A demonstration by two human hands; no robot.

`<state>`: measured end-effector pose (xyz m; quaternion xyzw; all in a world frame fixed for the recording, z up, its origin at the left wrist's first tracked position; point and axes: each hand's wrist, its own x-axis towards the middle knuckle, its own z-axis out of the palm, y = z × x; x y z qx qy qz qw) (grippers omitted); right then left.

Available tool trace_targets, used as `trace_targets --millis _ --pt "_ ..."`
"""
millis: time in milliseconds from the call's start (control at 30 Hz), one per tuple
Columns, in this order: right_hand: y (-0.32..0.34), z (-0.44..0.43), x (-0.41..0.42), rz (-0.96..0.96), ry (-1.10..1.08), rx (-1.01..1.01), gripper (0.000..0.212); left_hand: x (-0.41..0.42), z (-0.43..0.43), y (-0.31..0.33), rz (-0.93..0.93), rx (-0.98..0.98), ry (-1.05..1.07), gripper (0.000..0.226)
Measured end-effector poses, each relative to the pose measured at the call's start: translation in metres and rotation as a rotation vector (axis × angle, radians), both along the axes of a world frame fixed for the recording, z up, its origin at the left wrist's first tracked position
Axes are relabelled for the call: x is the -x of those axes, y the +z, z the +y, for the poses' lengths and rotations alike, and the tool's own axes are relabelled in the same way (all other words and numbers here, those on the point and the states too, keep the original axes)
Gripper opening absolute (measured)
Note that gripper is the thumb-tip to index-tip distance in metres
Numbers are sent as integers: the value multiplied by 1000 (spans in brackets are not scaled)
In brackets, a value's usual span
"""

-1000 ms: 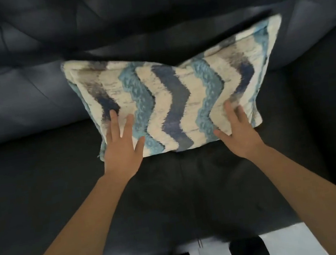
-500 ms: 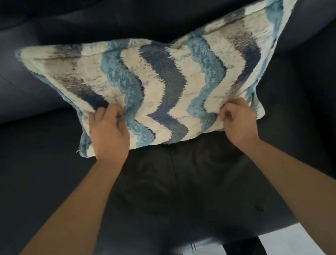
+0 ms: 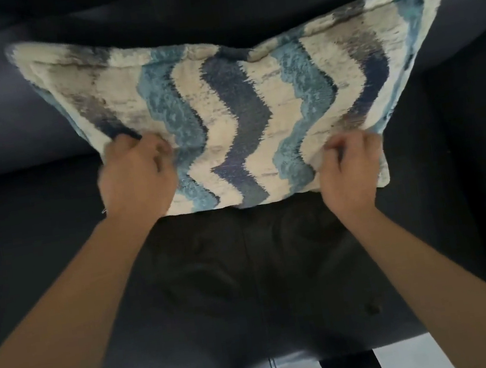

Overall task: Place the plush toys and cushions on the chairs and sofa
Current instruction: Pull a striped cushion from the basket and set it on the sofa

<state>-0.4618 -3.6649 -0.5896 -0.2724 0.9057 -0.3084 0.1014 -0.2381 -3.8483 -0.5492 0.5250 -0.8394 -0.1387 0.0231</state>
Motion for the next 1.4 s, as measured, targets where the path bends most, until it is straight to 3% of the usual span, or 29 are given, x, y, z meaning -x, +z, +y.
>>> trace_targets --millis 67,133,200,267,333,367,433,500,600,733,833,900,1000,1100,1200,1267,1333,1400 --pt "21 -8 7 233 -4 205 17 5 -7 22 119 313 -57 26" --pt "46 -29 28 351 69 238 28 20 -23 38 216 438 -104 31" --pt "69 -55 54 323 234 24 43 38 -49 42 141 325 -114 43" --pt "76 -75 75 284 452 -345 55 51 -66 37 -34 225 -143 49" --pt "78 -84 83 268 578 -645 60 53 -65 31 -131 186 -218 44" --pt "79 -84 85 297 590 -698 56 51 -63 32 -109 186 -247 40" --pt "88 -81 89 408 553 -607 41 44 -61 41 -6 249 -244 38" --pt "97 -77 91 514 480 -376 33 35 -64 56 86 348 -181 39" --pt "100 -92 93 618 413 -181 35 41 -77 63 137 359 -47 40" --pt "69 -104 75 443 346 -193 50 64 -69 41 177 189 74 45" --pt "55 -77 31 484 256 -66 52 56 -23 27 245 297 77 56" --pt "43 -53 0 519 336 -14 61 38 9 10 179 393 -31 63" --pt "15 -43 -2 612 415 -87 73 19 20 -25 -4 454 -194 67" --pt "-21 -67 27 650 430 -222 90 33 -3 -57 -101 443 -197 70" --pt "-41 -74 36 669 438 -186 95 46 -6 -71 -77 472 -136 70" --pt "-40 -55 25 634 362 -46 94 40 14 -73 37 520 -60 75" --pt "-43 -16 2 472 190 44 91 24 48 -76 153 386 119 86" --pt "-55 16 -13 279 34 2 100 15 72 -86 276 110 354 108"
